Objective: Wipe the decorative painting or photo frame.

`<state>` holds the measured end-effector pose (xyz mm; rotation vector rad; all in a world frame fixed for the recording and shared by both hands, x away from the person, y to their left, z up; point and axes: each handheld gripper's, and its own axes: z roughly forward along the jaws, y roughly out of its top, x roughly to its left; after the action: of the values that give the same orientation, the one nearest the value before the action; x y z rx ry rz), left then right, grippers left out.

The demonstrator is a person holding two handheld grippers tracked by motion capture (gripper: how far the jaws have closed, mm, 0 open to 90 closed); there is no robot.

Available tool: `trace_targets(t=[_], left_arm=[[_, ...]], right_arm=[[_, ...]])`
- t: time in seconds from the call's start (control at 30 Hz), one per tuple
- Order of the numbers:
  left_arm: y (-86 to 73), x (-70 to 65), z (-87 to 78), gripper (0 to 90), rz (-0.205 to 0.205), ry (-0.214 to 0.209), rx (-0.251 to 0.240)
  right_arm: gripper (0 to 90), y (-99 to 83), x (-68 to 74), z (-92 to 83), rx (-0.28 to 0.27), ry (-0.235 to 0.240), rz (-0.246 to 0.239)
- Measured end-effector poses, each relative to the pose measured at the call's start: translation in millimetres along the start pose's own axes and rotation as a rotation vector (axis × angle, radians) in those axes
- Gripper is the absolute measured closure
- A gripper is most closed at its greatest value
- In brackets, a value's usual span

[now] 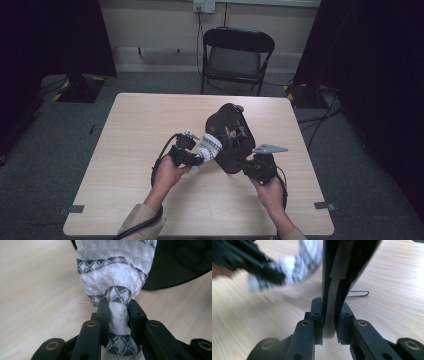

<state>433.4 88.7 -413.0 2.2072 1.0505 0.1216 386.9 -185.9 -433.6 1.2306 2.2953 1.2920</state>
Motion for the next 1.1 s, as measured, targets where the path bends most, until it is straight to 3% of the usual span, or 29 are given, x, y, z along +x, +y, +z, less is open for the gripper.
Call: trace_targets(t=[0.23, 0.4, 0.57, 0.83, 1.1], left_arm=[[34.3, -11.9, -42.4, 74.8, 0.05, -0.006, -0.057], [57.8, -21.0, -64.5, 74.8, 0.072, 0.006, -0.102], [76.4, -31.1, -81.4, 74.8, 0.094, -0.009, -0.158], [89.0, -49.9, -78.8, 74.7, 0.14, -0.036, -0.155], [82.4, -48.3, -63.7, 74.8, 0.139, -0.044, -0.117]], right_arm=[[79.0, 0.4, 0.6, 0.1, 0.0, 0.0, -0.001], [79.0, 0.6, 0.5, 0.4, -0.001, 0.0, -0.001], [79.0, 0.6, 0.4, 0.4, -0.001, 0.001, 0.0], [79.0, 0.7, 0.2, 0.6, -0.003, 0.001, -0.002], [78.9, 1.0, -0.1, 0.3, 0.002, 0.002, 0.002]])
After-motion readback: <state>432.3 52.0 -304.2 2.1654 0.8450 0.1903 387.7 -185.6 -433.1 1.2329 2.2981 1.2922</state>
